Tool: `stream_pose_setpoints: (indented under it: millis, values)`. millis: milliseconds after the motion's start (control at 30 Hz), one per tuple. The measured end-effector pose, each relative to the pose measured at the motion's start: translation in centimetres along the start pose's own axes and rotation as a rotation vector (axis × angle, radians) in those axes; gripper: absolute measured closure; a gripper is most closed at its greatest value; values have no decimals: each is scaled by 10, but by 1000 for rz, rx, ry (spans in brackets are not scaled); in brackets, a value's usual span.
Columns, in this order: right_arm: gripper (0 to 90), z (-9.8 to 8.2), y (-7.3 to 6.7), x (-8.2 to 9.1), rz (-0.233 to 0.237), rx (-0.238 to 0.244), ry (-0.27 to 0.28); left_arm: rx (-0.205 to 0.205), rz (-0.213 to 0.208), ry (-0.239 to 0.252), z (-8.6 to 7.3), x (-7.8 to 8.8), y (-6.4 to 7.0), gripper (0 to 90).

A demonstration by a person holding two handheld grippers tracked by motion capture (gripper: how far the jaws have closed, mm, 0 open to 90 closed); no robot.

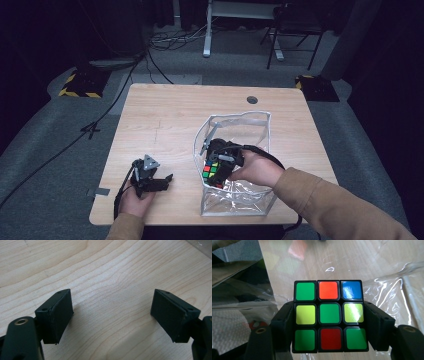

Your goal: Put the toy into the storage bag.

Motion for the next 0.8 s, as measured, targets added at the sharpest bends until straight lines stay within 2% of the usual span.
stream_pose_setpoints:
  millis: [133,333,500,800]
  values:
    - [339,-5,-1,-9,22,-9,-22,0,0,-2,0,0,0,185]
    - [339,-6,-2,-14,25,-5,-33,0,0,0,0,0,0,184]
    - [338,-9,-3,-20,30,-9,-72,0,0,0,0,0,0,184]
    - [338,-11,-3,-28,36,-26,-108,0,0,0,0,0,0,184]
Point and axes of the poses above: each handheld gripper's, and its own axes: x roughly backward along the jaws, z roughly out of its top, y roughly to its right, the point moved 9 cm from there along -x, roughly forward along the jaws, and after that the axes turned 14 degrees about -x, right-handed, at the moved point
